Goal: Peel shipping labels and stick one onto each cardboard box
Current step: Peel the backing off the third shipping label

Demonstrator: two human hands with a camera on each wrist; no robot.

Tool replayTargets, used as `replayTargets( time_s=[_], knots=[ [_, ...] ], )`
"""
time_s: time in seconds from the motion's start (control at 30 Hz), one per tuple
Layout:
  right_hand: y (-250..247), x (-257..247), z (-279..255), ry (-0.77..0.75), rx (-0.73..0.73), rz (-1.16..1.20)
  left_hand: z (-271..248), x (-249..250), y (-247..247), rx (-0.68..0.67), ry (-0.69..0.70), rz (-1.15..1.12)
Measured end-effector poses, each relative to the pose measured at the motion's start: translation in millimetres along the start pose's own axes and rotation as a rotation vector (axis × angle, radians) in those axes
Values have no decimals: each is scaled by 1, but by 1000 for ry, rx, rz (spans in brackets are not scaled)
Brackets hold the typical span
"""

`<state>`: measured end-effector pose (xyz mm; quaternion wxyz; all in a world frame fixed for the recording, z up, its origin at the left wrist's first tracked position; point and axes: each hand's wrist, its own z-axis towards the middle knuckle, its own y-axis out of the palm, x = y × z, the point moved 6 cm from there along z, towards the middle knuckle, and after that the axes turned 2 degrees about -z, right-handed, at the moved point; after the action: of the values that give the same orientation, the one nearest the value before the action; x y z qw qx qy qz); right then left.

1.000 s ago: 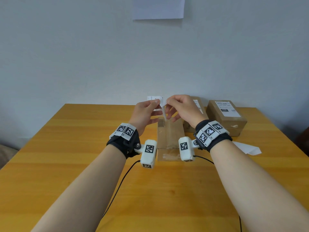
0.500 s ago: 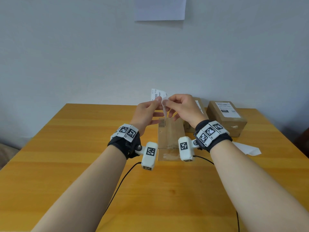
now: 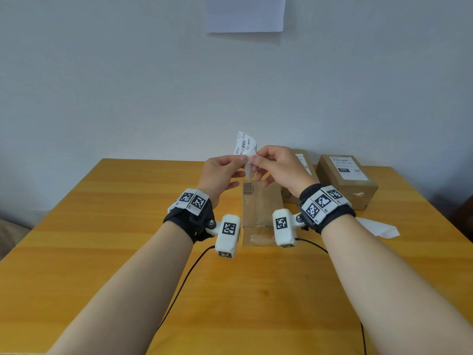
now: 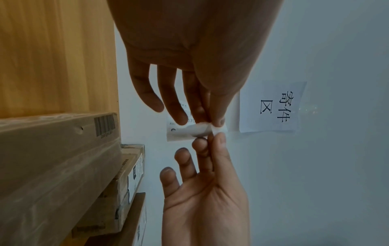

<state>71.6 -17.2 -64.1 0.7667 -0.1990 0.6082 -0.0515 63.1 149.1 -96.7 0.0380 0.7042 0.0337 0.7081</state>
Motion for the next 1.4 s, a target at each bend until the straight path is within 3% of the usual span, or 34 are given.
replayTargets(
  time_s=[0.67,1.4],
  knots=[
    [-9,13,-6,76,-35,31,4,-7,-6,6,-67,-33],
    [-12,38,-14,140,-24,18,2,-12,-13,110,-77,8]
  ],
)
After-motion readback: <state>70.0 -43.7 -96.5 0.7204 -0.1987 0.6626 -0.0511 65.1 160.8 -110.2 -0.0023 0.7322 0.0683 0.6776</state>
